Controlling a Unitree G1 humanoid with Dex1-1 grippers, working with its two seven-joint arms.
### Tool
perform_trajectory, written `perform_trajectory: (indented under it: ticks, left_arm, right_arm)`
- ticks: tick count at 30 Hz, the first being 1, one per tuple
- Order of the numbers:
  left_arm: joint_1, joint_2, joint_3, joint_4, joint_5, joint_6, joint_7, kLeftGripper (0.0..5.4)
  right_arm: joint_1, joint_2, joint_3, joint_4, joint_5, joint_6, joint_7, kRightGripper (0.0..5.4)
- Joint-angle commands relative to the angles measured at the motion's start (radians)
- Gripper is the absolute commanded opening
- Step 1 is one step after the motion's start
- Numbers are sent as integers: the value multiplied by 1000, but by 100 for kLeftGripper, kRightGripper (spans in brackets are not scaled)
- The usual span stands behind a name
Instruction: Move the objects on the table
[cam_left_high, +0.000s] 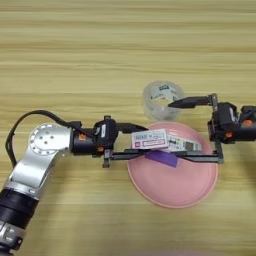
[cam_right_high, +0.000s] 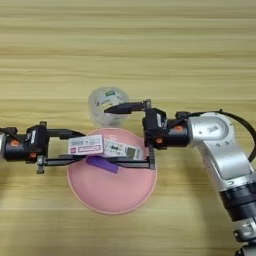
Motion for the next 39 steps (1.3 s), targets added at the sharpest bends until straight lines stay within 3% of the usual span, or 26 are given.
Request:
perform_trajectory:
  ticks: [1, 6, 17, 36, 39]
  left_arm:
    - [-21, 15, -8, -16, 2, 9, -5, 204]
    - [-24, 14, -11, -17, 5, 9, -4, 204]
    - [-30, 12, -14, 3, 11, -4, -2, 204]
    - [-31, 15, -12, 10, 11, -8, -4, 204]
    - [-32, 14, -12, 12, 12, -9, -4, 203]
  right_arm:
    - [9, -1, 20, -6, -34, -22, -1, 540]
    - [17, 0, 33, -5, -52, -32, -6, 540]
    - [16, 20, 67, 30, -104, -63, -32, 417]
    - [5, 41, 79, 51, -102, -70, -48, 212]
    - [4, 42, 79, 51, -102, -69, -48, 210]
